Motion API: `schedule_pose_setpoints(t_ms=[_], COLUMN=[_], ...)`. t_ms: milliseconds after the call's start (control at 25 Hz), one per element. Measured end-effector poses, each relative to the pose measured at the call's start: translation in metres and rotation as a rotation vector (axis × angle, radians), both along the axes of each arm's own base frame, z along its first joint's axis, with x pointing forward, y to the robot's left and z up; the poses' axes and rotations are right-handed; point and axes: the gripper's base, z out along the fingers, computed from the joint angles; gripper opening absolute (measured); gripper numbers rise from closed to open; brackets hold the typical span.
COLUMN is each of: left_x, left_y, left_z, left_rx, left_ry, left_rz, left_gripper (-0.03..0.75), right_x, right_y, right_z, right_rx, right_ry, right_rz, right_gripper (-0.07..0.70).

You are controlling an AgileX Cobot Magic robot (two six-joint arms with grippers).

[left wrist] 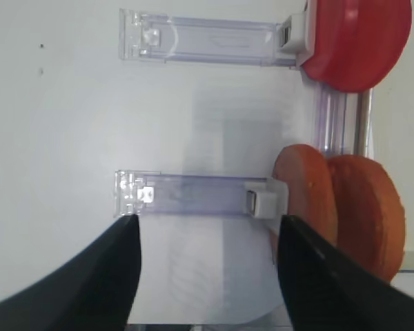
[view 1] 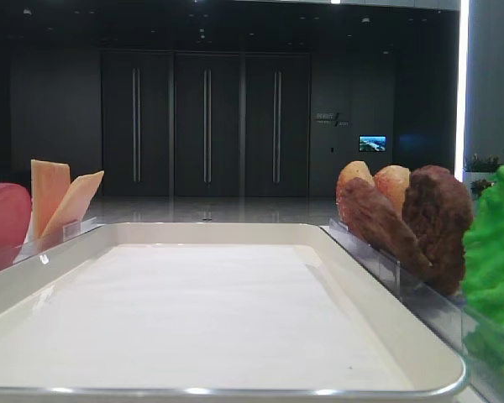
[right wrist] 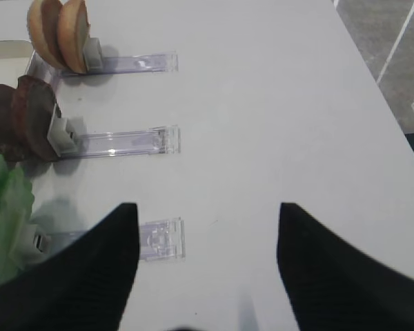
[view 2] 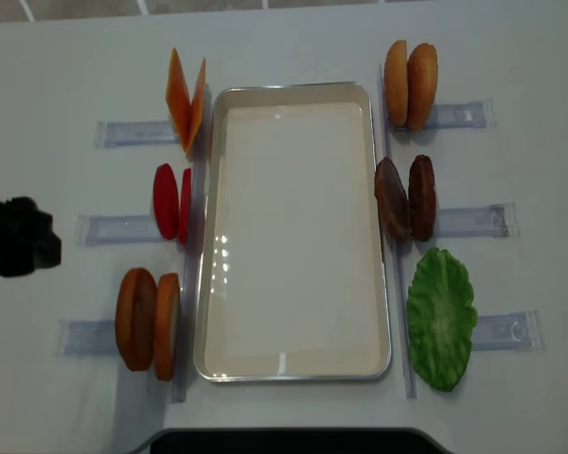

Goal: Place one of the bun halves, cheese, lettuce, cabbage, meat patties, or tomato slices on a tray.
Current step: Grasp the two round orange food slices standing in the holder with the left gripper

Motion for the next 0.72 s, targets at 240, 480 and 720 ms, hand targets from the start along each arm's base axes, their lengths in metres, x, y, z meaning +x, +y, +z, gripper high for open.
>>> schedule_pose_setpoints(t_ms=[240,480,720], left_x=[0.020,0.019,0.018], left_y=[-0.024,-0.072,-0.107], left_z=[-0.011,-0.020,-0.034], left_rx=[-0.124,-0.113,-0.126], left_ry=[0.052,0.085,0.120], left_rz=[-0.014,0.004,0.009], left_gripper=[0.448,0.444,0.444], right_x=[0.000,0.000,0.000], right_y=[0.000,0.000,0.000], right_z=[0.000,0.000,0.000], right_rx=[0.000,0.000,0.000], right_ry=[0.000,0.000,0.000], right_rz=[0.000,0.000,0.000], right_gripper=[0.419,0.419,0.419])
